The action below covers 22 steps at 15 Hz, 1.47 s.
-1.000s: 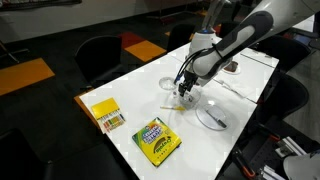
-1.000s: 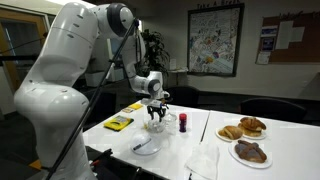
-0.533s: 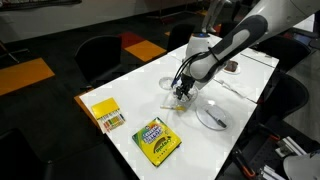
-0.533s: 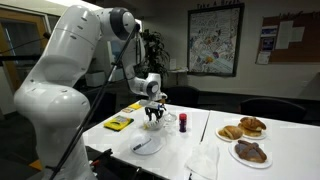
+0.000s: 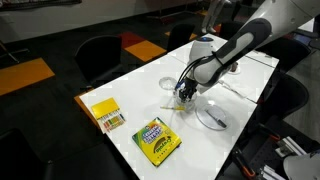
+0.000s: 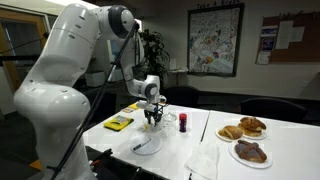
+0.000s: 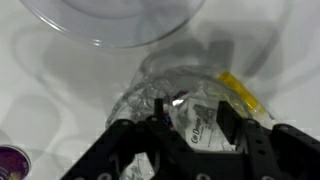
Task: Pick up the paper from the bowl and put it on the table
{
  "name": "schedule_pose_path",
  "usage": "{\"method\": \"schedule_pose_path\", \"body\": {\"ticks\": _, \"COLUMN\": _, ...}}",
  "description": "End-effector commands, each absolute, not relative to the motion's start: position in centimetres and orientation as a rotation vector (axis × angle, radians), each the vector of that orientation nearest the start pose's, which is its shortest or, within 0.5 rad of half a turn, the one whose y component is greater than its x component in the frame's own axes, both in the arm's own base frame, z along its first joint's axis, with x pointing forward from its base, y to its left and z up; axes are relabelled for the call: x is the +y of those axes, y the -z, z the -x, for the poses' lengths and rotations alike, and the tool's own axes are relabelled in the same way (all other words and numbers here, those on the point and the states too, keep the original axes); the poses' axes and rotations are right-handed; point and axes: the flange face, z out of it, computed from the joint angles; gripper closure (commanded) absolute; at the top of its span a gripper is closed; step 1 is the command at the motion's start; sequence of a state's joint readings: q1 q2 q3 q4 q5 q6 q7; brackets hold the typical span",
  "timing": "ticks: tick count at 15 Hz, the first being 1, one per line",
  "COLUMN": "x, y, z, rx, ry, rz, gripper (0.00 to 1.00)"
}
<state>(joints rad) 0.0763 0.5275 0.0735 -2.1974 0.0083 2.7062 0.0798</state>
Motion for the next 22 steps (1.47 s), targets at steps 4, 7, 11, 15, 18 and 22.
{"method": "schedule_pose_path", "body": {"ticks": 4, "x": 7.1, "y": -13.6, "z": -50.2, "rx": 0.101, "ry": -0.014, "rz": 3.099, "gripper": 0.88}}
{"method": "schedule_pose_path", "body": {"ticks": 7, "x": 7.0, "y": -13.7, "z": -49.9, "rx": 0.129, "ry": 0.009, "rz": 3.101, "gripper": 1.00}}
{"method": "schedule_pose_path", "body": {"ticks": 11, "x": 7.0, "y": -14.8, "z": -50.4, "rx": 0.130, "ry": 0.037, "rz": 3.118, "gripper": 0.98}}
{"method": "schedule_pose_path", "body": {"ticks": 15, "x": 7.2, "y": -17.5, "z": -51.1, "rx": 0.126, "ry": 0.065, "rz": 3.123, "gripper": 0.98}}
{"method": "schedule_pose_path", "body": {"ticks": 18, "x": 8.2, "y": -20.3, "z": -51.8, "rx": 0.061, "ry": 0.132, "rz": 3.113, "gripper": 0.98}}
{"method": "schedule_pose_path", "body": {"ticks": 22, "x": 11.9, "y": -23.9, "z": -52.6, "rx": -0.133, "ry": 0.232, "rz": 3.117, "gripper": 0.98}}
